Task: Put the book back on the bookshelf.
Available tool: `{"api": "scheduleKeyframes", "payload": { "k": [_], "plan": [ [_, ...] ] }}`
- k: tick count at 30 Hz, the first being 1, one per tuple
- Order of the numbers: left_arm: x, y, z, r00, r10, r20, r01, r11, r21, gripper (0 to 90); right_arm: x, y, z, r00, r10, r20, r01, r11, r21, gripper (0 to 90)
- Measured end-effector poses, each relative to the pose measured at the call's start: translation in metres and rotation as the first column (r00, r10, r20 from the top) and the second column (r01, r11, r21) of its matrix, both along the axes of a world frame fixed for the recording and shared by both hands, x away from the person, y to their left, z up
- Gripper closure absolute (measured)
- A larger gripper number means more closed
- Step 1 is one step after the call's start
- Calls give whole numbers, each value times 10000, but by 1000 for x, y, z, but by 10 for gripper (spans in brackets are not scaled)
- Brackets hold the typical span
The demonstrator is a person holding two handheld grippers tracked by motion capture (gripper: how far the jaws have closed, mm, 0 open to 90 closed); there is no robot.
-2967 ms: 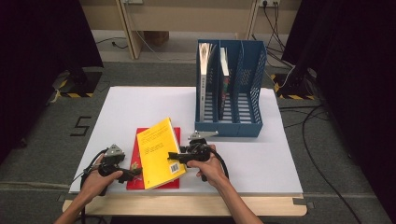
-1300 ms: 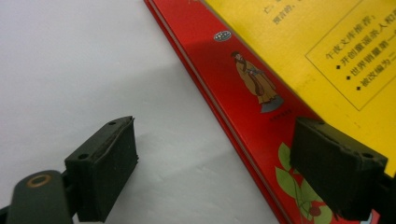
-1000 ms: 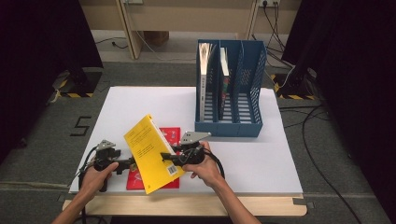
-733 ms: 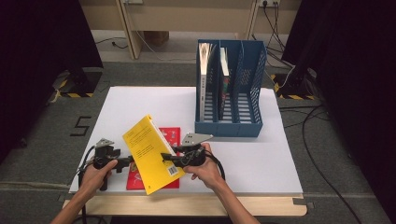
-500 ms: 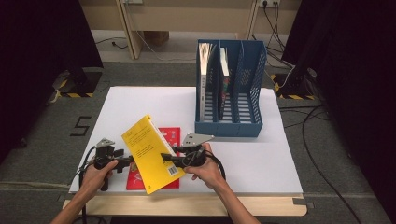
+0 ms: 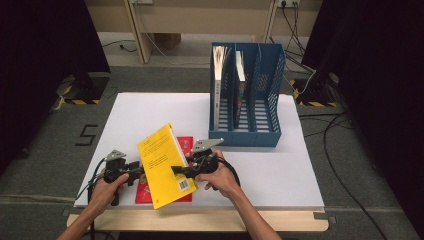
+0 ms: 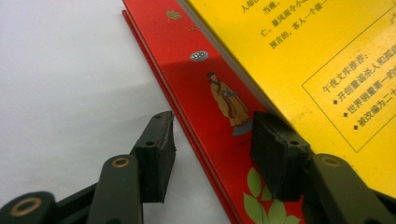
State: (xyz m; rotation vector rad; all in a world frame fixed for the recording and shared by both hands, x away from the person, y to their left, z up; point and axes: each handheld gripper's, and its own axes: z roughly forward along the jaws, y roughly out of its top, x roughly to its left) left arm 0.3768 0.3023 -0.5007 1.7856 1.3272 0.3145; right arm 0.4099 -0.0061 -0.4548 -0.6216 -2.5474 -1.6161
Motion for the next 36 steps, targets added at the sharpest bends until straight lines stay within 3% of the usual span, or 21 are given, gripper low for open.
{"api": "scheduleKeyframes", "payload": {
  "k": [5, 8, 17, 18, 20, 25, 28, 31, 36],
  "plan": [
    [-1, -2, 1, 9998, -128, 145, 124, 9996, 250, 498, 6, 11, -4, 9988, 172, -458, -187, 9994, -306, 566],
    [-1, -2, 1, 9998, -126, 172, 119, 9993, 357, 461, 6, 16, -8, 9977, 16, -680, -41, 9993, -359, 609],
    [2, 11, 7, 9978, 543, 371, -533, 9982, -273, 146, 4, 9, -6, 9891, -517, -1376, 646, 9938, 905, 706],
    [2, 12, 7, 9977, 563, 375, -553, 9981, -261, 150, 4, 8, -5, 9875, -546, -1480, 716, 9911, 1119, 713],
    [2, 13, 6, 9974, 607, 377, -607, 9982, -1, 148, 3, 5, -3, 9844, -616, -1646, 867, 9849, 1498, 730],
    [3, 17, 5, 9978, 584, 303, -594, 9978, 311, 147, 0, -3, 1, 9804, -790, -1806, 1140, 9747, 1922, 746],
    [4, 21, 5, 9977, 593, 343, -616, 9956, 702, 146, 0, -8, 1, 9746, -947, -2029, 1400, 9649, 2222, 750],
    [5, 27, 3, 9964, 736, 417, -786, 9877, 1348, 147, 0, -13, 5, 9757, -1096, -1897, 1544, 9583, 2405, 753],
    [6, 32, 2, 9939, 847, 712, -973, 9752, 1987, 149, -2, -21, 11, 9761, -1351, -1702, 1764, 9499, 2580, 754]
  ]
}}
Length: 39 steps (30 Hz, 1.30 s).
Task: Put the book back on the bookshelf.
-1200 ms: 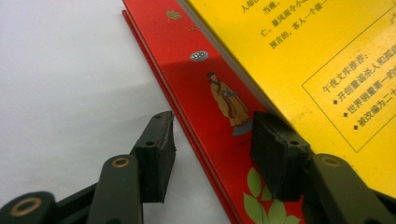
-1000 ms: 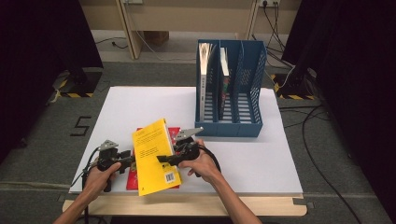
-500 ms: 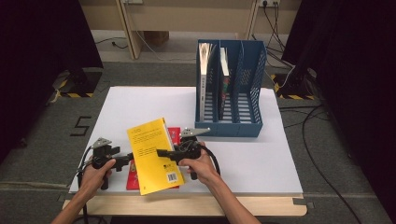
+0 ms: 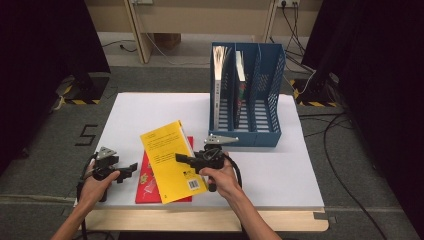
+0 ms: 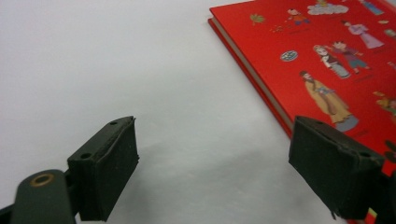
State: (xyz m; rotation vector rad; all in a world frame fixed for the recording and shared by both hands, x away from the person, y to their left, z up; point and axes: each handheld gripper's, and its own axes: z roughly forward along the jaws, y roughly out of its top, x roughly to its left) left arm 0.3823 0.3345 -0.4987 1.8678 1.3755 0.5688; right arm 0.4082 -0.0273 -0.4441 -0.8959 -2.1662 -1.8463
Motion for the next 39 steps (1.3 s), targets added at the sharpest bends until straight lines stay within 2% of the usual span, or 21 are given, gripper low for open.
{"api": "scheduleKeyframes", "payload": {
  "k": [2, 6, 10, 13, 22, 26, 31, 32, 33, 36, 37, 39],
  "plan": [
    [0, 2, -1, 10000, -10, 10, 10, 9996, 272, 149, 1, -4, 3, 9998, -128, 126, 126, 9999, 106, 755],
    [1, 5, -3, 9999, 24, -132, -21, 9997, 240, 148, 1, -14, 12, 9971, -524, 558, 518, 9986, 121, 755],
    [2, 4, -5, 9996, -68, -286, 77, 9995, 294, 148, 1, -24, 21, 9879, -1028, 1162, 1020, 9947, 128, 757],
    [1, 2, -6, 9995, -176, -247, 190, 9981, 582, 140, 1, -30, 25, 9815, -1287, 1417, 1281, 9917, 135, 758],
    [1, 3, -7, 9995, -212, -220, 225, 9980, 594, 139, 1, -47, 31, 9495, -2200, 2239, 2190, 9753, 296, 759],
    [1, 3, -7, 9995, -213, -217, 226, 9980, 595, 138, 4, -56, 33, 9274, -2618, 2672, 2637, 9642, 295, 759],
    [1, 3, -7, 9995, -223, -213, 236, 9979, 603, 136, 6, -65, 32, 9064, -2964, 3011, 3061, 9519, 155, 758],
    [1, 3, -7, 9995, -222, -203, 233, 9980, 591, 136, 6, -66, 31, 8969, -3085, 3169, 3214, 9469, 122, 758],
    [1, 3, -7, 9996, -222, -192, 232, 9980, 584, 136, 6, -67, 30, 8929, -3131, 3235, 3265, 9451, 135, 758],
    [1, 3, -7, 9995, -229, -195, 240, 9980, 589, 135, 7, -70, 27, 8871, -3235, 3292, 3378, 9411, 145, 758],
    [1, 3, -7, 9996, -225, -191, 236, 9980, 583, 134, 7, -71, 26, 8820, -3255, 3407, 3414, 9398, 142, 758],
    [1, 3, -7, 9996, -231, -188, 241, 9980, 585, 134, 7, -72, 24, 8814, -3255, 3424, 3445, 9388, 56, 758]
  ]
}}
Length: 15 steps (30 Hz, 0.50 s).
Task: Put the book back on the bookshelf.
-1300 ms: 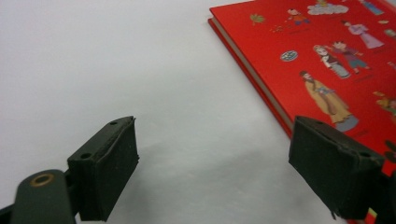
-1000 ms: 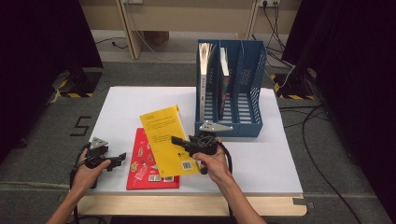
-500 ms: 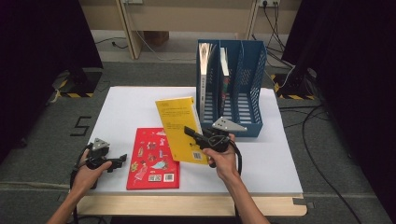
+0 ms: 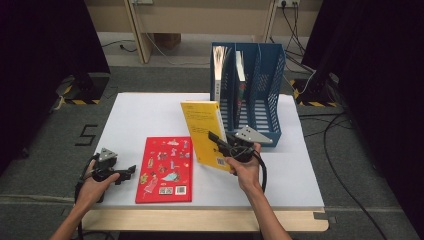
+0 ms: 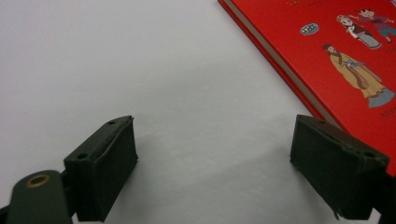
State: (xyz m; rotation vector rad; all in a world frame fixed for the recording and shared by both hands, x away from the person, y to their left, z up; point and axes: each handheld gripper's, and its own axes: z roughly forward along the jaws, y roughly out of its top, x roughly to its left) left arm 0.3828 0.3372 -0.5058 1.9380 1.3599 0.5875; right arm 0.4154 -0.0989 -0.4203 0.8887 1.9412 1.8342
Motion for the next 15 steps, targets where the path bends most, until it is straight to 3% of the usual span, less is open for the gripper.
{"api": "scheduleKeyframes", "payload": {
  "k": [8, 15],
  "plan": [
    [0, 0, 0, 10000, -13, -3, 13, 10000, 9, 134, 1, -2, -8, 10000, 14, 20, -14, 10000, -22, 757],
    [0, 0, 0, 10000, -10, -1, 10, 10000, 1, 133, -10, -6, -8, 9997, 160, 208, -153, 9993, -337, 756]
  ]
}}
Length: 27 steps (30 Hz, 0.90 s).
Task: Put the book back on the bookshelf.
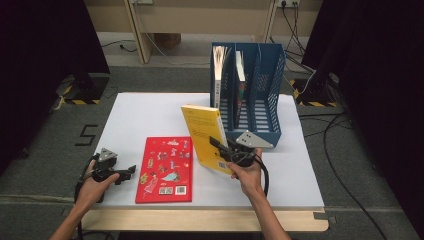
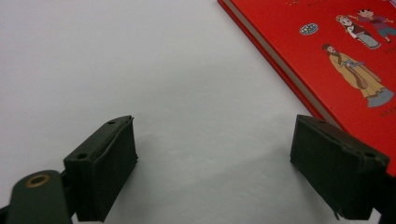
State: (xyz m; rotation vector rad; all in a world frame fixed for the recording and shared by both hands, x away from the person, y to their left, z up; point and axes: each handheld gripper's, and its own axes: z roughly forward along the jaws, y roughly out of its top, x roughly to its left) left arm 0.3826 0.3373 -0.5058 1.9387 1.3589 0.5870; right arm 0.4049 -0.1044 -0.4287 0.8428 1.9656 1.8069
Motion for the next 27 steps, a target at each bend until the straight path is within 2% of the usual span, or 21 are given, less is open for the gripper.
{"api": "scheduleKeyframes", "payload": {
  "k": [9, 18, 25, 27],
  "plan": [
    [0, 0, 0, 10000, 4, 15, -4, 10000, 5, 134, -14, -16, -7, 9998, -163, -81, 163, 9999, 0, 755],
    [0, 0, 0, 10000, -1, 12, 1, 10000, 4, 134, -27, -23, -11, 9999, -81, 59, 83, 9994, -338, 749],
    [0, 0, 0, 10000, -1, 12, 1, 10000, 7, 134, -36, -31, -15, 9999, -130, 51, 133, 9972, -735, 741],
    [0, 0, 0, 10000, 2, 23, -2, 10000, 8, 134, -37, -34, -17, 9999, -154, 6, 154, 9973, -723, 736]
  ]
}}
